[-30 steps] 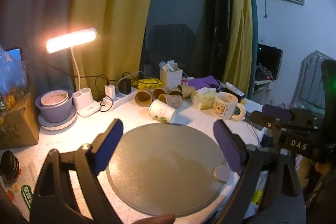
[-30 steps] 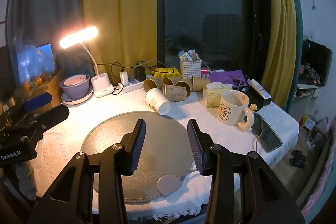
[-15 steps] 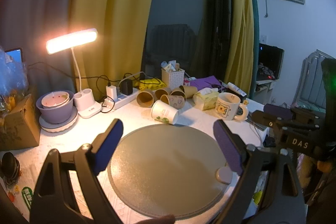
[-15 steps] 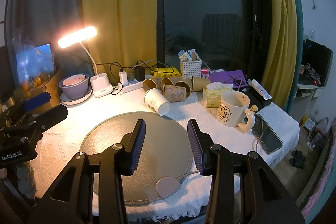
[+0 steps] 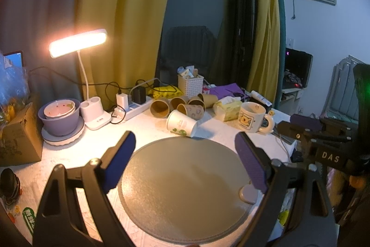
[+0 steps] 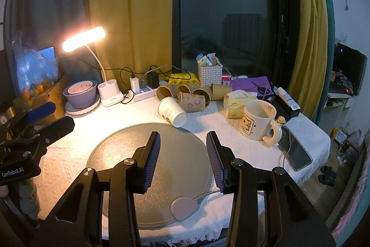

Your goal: Flip cup upright

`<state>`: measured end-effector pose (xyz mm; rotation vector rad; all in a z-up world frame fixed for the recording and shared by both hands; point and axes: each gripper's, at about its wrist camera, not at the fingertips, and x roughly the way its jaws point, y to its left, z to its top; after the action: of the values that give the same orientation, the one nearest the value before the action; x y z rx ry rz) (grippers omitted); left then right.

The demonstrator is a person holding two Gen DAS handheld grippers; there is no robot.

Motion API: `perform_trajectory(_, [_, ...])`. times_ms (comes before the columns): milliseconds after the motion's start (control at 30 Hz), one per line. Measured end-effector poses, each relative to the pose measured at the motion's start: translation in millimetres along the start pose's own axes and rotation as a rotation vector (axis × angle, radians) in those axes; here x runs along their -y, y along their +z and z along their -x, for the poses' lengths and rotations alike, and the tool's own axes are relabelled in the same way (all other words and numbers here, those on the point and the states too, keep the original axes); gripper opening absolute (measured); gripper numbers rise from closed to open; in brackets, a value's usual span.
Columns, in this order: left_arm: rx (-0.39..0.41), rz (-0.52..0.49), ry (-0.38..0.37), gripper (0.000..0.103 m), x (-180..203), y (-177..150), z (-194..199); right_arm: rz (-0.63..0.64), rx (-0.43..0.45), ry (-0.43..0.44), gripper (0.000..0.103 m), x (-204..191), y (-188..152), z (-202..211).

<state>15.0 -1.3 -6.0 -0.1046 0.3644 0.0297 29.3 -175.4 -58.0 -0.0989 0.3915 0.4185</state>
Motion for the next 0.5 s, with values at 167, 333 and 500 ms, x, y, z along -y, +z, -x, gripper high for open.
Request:
perform_trajectory(167, [0.0,0.0,0.0,0.089,0.3,0.0,0.8,0.001,-0.002,0.0,0.044,-0.9,-0.3,0.7])
perform_trajectory(333, [-0.001,0.0,0.001,0.089,0.5,0.0,0.6,0.002,-0.003,0.0,0.044,-1.9,-0.6,1.2])
perform_trajectory(500, [-0.001,0.0,0.0,0.089,0.4,0.6,0.6,0.002,-0.004,0.0,0.044,-3.1,-1.0,0.2])
